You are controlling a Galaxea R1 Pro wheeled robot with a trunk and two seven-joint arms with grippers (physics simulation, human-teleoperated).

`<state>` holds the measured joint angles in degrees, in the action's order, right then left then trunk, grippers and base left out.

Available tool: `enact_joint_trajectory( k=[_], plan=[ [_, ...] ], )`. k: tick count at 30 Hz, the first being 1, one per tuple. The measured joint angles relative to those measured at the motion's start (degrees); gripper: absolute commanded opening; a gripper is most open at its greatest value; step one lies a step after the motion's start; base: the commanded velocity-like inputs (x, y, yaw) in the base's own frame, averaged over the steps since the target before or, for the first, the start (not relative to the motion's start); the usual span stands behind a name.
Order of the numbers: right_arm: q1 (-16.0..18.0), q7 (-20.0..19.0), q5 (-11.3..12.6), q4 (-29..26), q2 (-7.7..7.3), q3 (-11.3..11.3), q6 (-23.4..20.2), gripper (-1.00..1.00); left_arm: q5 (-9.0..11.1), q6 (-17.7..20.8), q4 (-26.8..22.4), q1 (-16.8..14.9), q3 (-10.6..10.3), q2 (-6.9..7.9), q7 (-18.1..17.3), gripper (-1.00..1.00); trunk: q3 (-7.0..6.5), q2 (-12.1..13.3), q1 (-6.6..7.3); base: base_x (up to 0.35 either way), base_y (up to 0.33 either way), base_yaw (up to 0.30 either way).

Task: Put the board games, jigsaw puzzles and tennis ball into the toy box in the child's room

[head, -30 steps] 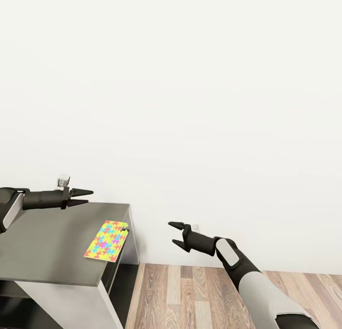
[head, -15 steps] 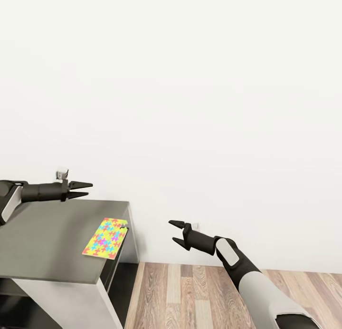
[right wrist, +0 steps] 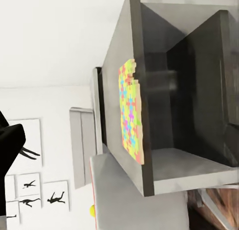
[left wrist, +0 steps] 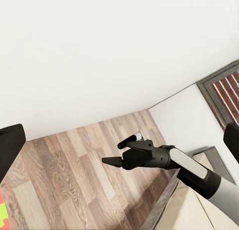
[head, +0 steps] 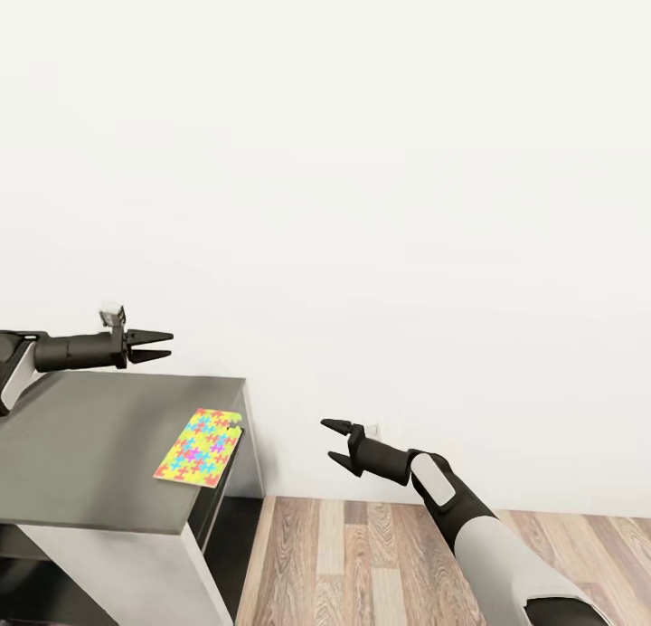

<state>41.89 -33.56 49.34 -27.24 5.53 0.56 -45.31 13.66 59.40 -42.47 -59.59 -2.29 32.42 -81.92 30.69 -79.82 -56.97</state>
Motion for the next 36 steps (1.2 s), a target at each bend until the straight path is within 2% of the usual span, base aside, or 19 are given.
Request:
enact_joint_trajectory(
  k=[24,31,36],
  plan=[
    [0.0,0.0,0.0,0.0,0.0,0.1,0.1,1.0,0.1,0.0,-1.1,-0.6,-0.1,0.17,-0.5,1.0,4.31,-9.6,-5.27,0.0,0.0,0.0],
    [0.0,-0.1,0.0,0.0,0.0,0.1,0.1,1.0,0.1,0.0,-1.6,-0.9,-0.1,0.21,-0.6,1.0,4.32,-9.6,-5.28,0.0,0.0,0.0],
    [0.0,-0.2,0.0,0.0,-0.01,0.0,0.1,1.0,0.1,0.0,-1.9,-0.9,-0.2,0.32,-3.0,1.0,4.32,-9.6,-5.28,0.0,0.0,0.0]
  ],
)
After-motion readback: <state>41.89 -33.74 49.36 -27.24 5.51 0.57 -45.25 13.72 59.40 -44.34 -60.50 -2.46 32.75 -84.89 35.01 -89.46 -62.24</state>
